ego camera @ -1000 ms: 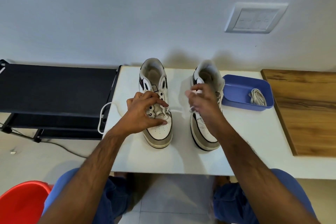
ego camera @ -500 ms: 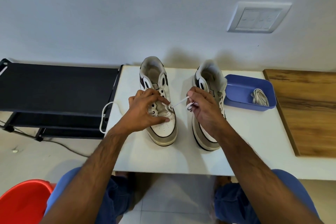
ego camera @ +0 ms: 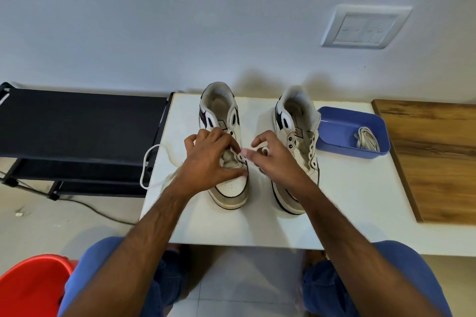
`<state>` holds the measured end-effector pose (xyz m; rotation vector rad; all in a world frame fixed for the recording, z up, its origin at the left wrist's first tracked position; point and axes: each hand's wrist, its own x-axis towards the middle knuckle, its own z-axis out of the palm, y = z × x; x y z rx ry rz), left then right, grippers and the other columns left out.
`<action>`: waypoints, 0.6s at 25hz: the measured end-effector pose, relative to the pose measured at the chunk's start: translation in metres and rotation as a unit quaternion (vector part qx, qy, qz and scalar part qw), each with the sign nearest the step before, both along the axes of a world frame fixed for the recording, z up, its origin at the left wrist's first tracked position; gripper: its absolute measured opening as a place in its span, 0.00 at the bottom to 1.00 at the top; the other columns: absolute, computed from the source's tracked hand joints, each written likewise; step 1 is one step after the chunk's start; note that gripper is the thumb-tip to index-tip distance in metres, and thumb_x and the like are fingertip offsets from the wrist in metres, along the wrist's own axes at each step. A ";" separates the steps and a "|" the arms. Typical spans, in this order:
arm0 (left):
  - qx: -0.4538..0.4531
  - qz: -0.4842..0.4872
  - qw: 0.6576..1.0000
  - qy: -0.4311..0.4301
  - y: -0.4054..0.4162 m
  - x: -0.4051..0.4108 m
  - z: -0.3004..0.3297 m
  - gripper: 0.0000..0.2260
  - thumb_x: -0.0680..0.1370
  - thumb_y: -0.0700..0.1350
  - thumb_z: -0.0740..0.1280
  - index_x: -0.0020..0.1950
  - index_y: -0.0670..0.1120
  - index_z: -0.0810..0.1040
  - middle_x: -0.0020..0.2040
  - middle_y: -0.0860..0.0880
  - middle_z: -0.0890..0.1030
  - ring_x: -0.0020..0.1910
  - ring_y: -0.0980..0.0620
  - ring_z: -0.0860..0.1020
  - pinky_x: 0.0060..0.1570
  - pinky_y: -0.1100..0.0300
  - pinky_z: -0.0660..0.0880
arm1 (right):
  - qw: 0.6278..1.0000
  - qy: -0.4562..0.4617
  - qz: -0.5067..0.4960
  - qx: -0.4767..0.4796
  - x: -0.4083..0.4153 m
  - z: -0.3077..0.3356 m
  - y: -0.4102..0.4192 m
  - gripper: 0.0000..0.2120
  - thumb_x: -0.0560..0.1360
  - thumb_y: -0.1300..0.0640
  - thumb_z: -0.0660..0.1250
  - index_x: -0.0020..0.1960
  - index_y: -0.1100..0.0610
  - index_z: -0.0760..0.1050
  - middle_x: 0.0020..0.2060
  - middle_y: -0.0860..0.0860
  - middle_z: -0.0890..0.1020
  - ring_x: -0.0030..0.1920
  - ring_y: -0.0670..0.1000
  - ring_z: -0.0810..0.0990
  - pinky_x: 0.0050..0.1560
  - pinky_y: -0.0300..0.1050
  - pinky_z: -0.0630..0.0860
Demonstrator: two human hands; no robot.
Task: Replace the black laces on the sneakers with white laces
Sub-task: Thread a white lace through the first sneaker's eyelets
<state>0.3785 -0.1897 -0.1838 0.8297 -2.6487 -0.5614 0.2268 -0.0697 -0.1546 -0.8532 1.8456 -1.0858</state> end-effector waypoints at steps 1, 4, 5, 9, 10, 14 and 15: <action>-0.006 0.009 1.000 0.003 0.003 -0.002 -0.001 0.24 0.65 0.73 0.67 0.53 0.60 0.75 0.51 0.62 0.68 0.54 0.58 0.63 0.58 0.53 0.56 | 0.996 0.079 0.032 0.037 0.002 -0.003 0.001 0.12 0.78 0.47 0.70 0.52 0.52 0.71 0.35 0.51 0.77 0.34 0.49 0.73 0.38 0.46 0.70; -0.017 0.007 1.000 0.000 0.003 -0.003 -0.003 0.24 0.66 0.73 0.66 0.56 0.63 0.77 0.52 0.61 0.69 0.55 0.57 0.65 0.58 0.53 0.57 | 0.969 0.218 0.092 0.078 0.006 -0.003 -0.001 0.10 0.80 0.46 0.66 0.46 0.50 0.73 0.35 0.49 0.77 0.36 0.51 0.75 0.37 0.46 0.69; -0.021 0.001 1.000 -0.005 0.002 -0.003 -0.003 0.24 0.67 0.73 0.65 0.58 0.64 0.78 0.52 0.62 0.68 0.55 0.57 0.64 0.58 0.53 0.56 | 0.966 0.229 0.098 0.070 0.005 -0.002 -0.002 0.12 0.81 0.46 0.66 0.40 0.48 0.72 0.33 0.48 0.76 0.35 0.50 0.74 0.37 0.46 0.68; -0.027 -0.011 0.999 -0.022 -0.001 -0.002 -0.003 0.24 0.67 0.73 0.65 0.57 0.64 0.79 0.50 0.61 0.65 0.53 0.57 0.62 0.59 0.51 0.57 | 0.986 0.135 0.088 0.044 0.002 -0.003 -0.007 0.22 0.81 0.51 0.66 0.30 0.49 0.66 0.25 0.44 0.68 0.29 0.46 0.66 0.33 0.43 0.62; -0.024 -0.014 0.999 -0.023 -0.002 0.000 -0.003 0.24 0.66 0.73 0.65 0.57 0.64 0.79 0.50 0.61 0.65 0.53 0.58 0.62 0.59 0.51 0.57 | 0.996 0.062 0.063 0.028 0.003 -0.002 -0.006 0.21 0.81 0.52 0.65 0.30 0.50 0.66 0.26 0.44 0.66 0.29 0.46 0.64 0.34 0.44 0.61; -0.009 -0.021 1.000 -0.022 -0.013 0.007 -0.001 0.23 0.67 0.73 0.67 0.57 0.64 0.78 0.51 0.62 0.66 0.54 0.59 0.60 0.60 0.52 0.56 | 0.958 -0.259 -0.070 -0.102 -0.014 0.021 0.004 0.16 0.81 0.60 0.65 0.34 0.54 0.70 0.30 0.49 0.66 0.29 0.46 0.61 0.30 0.41 0.60; -0.003 -0.020 1.000 -0.023 -0.014 0.008 -0.001 0.23 0.66 0.72 0.69 0.57 0.64 0.79 0.52 0.62 0.66 0.54 0.59 0.60 0.60 0.52 0.55 | 0.931 -0.320 -0.093 -0.145 -0.022 0.028 0.007 0.17 0.81 0.61 0.65 0.33 0.53 0.71 0.29 0.48 0.66 0.29 0.46 0.61 0.29 0.39 0.61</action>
